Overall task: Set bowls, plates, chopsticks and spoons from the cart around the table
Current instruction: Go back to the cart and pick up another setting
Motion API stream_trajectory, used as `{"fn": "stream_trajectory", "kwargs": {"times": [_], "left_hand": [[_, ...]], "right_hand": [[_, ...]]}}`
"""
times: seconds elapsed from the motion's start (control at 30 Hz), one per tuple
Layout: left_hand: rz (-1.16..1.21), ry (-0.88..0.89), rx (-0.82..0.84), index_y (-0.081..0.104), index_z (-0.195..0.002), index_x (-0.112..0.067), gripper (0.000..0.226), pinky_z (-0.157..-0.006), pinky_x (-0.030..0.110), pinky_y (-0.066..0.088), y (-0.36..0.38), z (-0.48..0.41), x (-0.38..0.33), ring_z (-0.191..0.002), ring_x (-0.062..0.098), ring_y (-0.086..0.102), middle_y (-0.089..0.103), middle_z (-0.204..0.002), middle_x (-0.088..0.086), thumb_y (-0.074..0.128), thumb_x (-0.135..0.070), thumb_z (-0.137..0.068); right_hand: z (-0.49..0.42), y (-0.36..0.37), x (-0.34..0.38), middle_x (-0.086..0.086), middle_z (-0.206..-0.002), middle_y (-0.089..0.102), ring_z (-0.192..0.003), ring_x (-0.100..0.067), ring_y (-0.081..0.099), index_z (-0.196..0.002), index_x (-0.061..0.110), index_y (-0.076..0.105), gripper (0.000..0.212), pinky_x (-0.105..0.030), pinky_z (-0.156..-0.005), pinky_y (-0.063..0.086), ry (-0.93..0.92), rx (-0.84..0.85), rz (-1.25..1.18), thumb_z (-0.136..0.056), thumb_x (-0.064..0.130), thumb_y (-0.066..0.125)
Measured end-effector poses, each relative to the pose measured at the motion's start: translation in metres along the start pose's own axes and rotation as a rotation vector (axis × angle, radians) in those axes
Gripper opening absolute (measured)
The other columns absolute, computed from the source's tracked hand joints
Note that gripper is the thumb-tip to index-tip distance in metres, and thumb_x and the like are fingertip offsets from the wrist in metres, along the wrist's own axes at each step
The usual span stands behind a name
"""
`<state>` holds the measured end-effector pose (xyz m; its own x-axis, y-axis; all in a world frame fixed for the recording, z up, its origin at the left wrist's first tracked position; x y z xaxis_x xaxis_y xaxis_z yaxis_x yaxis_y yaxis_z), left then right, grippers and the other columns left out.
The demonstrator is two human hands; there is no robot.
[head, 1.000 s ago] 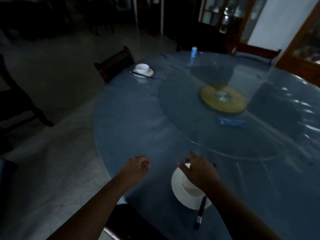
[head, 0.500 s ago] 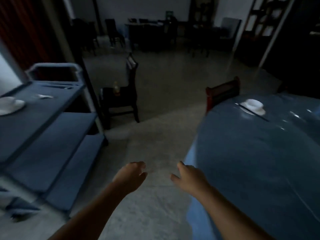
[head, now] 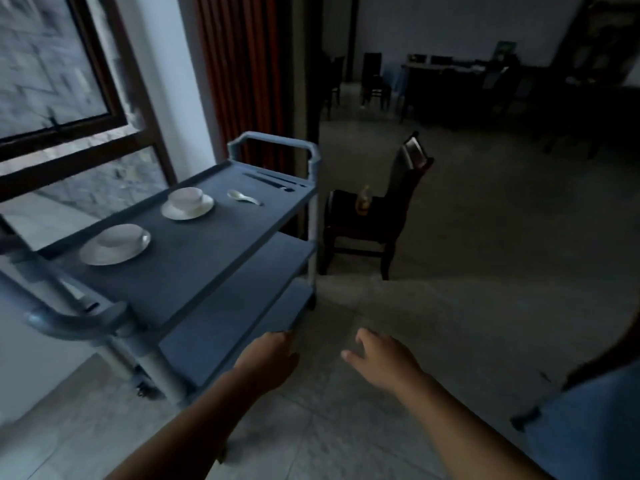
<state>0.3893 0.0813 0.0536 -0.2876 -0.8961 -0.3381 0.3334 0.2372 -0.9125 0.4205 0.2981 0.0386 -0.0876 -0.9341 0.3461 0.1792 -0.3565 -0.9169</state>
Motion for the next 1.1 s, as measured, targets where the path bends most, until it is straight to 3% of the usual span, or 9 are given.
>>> {"fn": "stream_trajectory", "kwargs": {"times": [0.2,0.37,0.5,0.6,0.77,0.93,1.1], "left_hand": [[0.036,-0.146,-0.087,0.059,-0.121,-0.021,0.033,-0.087,0.035,0.053,-0.029,-0.078,0.059,-0.107,0.027,0.065,0.067,-0.119,0.007,0.051,-0.037,-0.094],[0.077,-0.313,-0.146,0.058,-0.127,-0.021,0.038,-0.092,0.035,0.052,-0.059,-0.133,0.104,-0.113,0.027,0.063,0.067,-0.124,0.006,0.052,-0.039,-0.094],[0.126,-0.454,-0.216,0.056,-0.132,-0.022,0.042,-0.095,0.035,0.051,-0.082,-0.153,0.139,-0.115,0.027,0.063,0.066,-0.127,0.005,0.052,-0.041,-0.095],[0.149,-0.551,-0.253,0.056,-0.131,-0.021,0.04,-0.093,0.035,0.05,-0.092,-0.155,0.164,-0.115,0.027,0.062,0.066,-0.127,0.005,0.052,-0.039,-0.095],[0.205,-0.717,-0.289,0.056,-0.132,-0.021,0.04,-0.092,0.033,0.048,-0.102,-0.15,0.219,-0.115,0.027,0.062,0.065,-0.128,0.005,0.053,-0.039,-0.096],[0.262,-0.876,-0.316,0.057,-0.128,-0.023,0.039,-0.09,0.034,0.05,-0.105,-0.138,0.288,-0.112,0.025,0.063,0.067,-0.124,0.003,0.054,-0.04,-0.094],[0.387,-1.092,-0.392,0.056,-0.124,-0.017,0.037,-0.085,0.036,0.054,-0.113,-0.127,0.367,-0.103,0.028,0.066,0.07,-0.113,0.007,0.054,-0.027,-0.089]], "right_hand": [[-0.135,0.0,0.043,0.002,-0.108,0.064,-0.094,-0.019,0.062,-0.108,0.025,0.052,0.045,-0.028,-0.068,0.04,-0.183,0.088,-0.027,-0.086,0.065,0.05],[-0.243,-0.015,0.085,0.007,-0.086,0.055,-0.082,-0.019,0.059,-0.095,0.023,0.049,0.039,-0.032,-0.065,0.044,-0.358,0.152,-0.036,-0.088,0.061,0.051],[-0.31,-0.02,0.133,0.003,-0.094,0.058,-0.088,-0.021,0.059,-0.103,0.023,0.05,0.041,-0.038,-0.077,0.052,-0.504,0.226,-0.009,-0.09,0.061,0.048],[-0.346,-0.014,0.172,-0.003,-0.107,0.063,-0.096,-0.025,0.061,-0.113,0.02,0.052,0.047,-0.037,-0.08,0.051,-0.584,0.283,0.033,-0.09,0.06,0.049],[-0.385,0.011,0.24,-0.007,-0.111,0.067,-0.105,-0.03,0.062,-0.112,0.018,0.055,0.045,-0.037,-0.084,0.051,-0.706,0.373,0.083,-0.091,0.058,0.051],[-0.422,0.042,0.3,-0.008,-0.12,0.065,-0.109,-0.029,0.061,-0.118,0.016,0.054,0.048,-0.034,-0.085,0.047,-0.738,0.48,0.122,-0.091,0.056,0.052],[-0.468,0.074,0.357,-0.007,-0.12,0.065,-0.108,-0.026,0.061,-0.115,0.017,0.055,0.042,-0.032,-0.084,0.046,-0.707,0.529,0.136,-0.091,0.053,0.055]]}}
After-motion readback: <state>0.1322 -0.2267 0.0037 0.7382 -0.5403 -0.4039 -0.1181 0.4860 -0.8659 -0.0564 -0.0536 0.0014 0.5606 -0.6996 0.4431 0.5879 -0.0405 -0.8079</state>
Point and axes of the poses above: each hand's wrist, its own z-axis away from the middle knuckle, its own y-axis out of the palm, x = y × z, the point moved 6 cm from there along -z, towards the middle knuckle
